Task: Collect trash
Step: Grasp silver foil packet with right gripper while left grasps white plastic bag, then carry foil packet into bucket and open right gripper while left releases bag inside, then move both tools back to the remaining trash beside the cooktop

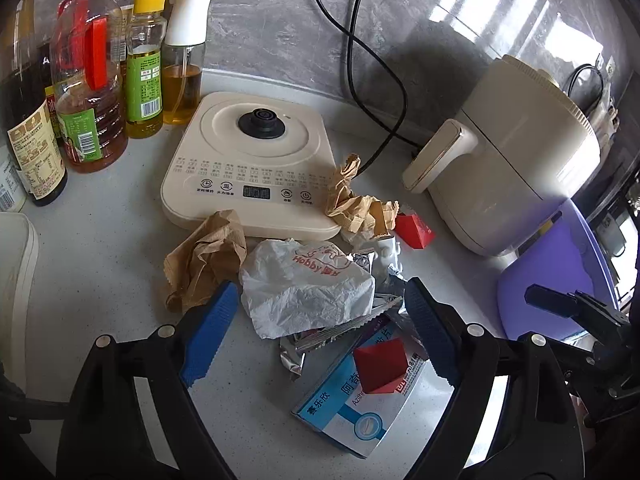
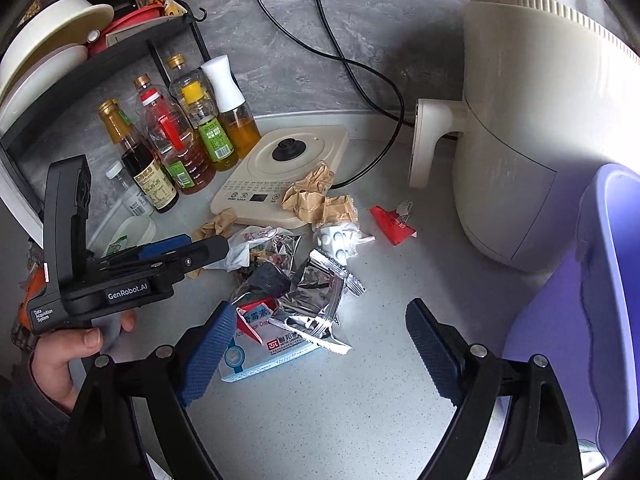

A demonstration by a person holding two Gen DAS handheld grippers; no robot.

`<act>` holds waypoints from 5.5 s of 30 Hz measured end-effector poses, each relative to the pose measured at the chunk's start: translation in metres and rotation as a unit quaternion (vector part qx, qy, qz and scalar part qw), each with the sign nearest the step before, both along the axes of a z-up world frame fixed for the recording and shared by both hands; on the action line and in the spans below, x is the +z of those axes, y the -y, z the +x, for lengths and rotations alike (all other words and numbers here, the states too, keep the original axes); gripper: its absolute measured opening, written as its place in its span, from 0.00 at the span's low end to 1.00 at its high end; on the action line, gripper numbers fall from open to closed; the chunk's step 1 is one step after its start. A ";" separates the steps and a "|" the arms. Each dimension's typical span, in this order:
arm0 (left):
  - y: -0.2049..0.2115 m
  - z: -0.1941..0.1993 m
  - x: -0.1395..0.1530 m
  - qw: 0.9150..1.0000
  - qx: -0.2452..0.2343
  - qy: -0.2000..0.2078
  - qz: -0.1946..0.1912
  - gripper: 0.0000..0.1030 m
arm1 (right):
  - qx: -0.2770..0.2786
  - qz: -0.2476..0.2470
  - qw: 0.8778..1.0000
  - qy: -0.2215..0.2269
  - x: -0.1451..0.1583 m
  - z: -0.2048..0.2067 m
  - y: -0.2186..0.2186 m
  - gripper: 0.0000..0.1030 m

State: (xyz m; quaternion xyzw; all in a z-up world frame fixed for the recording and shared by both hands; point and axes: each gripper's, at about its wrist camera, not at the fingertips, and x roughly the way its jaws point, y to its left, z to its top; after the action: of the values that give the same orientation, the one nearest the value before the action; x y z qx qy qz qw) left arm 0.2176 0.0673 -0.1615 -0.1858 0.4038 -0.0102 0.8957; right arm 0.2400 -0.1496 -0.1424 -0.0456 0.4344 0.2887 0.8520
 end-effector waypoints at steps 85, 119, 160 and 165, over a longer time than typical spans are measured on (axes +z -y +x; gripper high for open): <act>0.246 -0.056 0.169 0.984 -0.029 0.163 0.065 0.06 | -0.079 0.098 0.984 0.126 0.107 -0.012 0.282 0.92; 0.247 -0.066 0.153 0.985 -0.013 0.150 0.079 0.92 | -0.072 0.079 0.990 0.090 0.075 -0.046 0.309 0.92; 0.027 -0.097 0.080 0.995 0.023 0.056 0.082 0.93 | -0.009 0.060 0.997 0.045 0.040 -0.066 0.059 0.92; 0.011 -0.080 0.066 0.997 0.029 0.050 0.058 0.93 | -0.021 0.052 0.998 0.035 0.034 -0.058 0.049 0.92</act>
State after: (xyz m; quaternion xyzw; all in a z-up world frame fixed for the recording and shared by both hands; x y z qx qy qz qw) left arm 0.1381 0.0565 -0.0955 -0.1441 0.3529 0.0299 0.9240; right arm 0.1819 -0.1986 -0.1081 -0.0023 0.3900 0.2914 0.8735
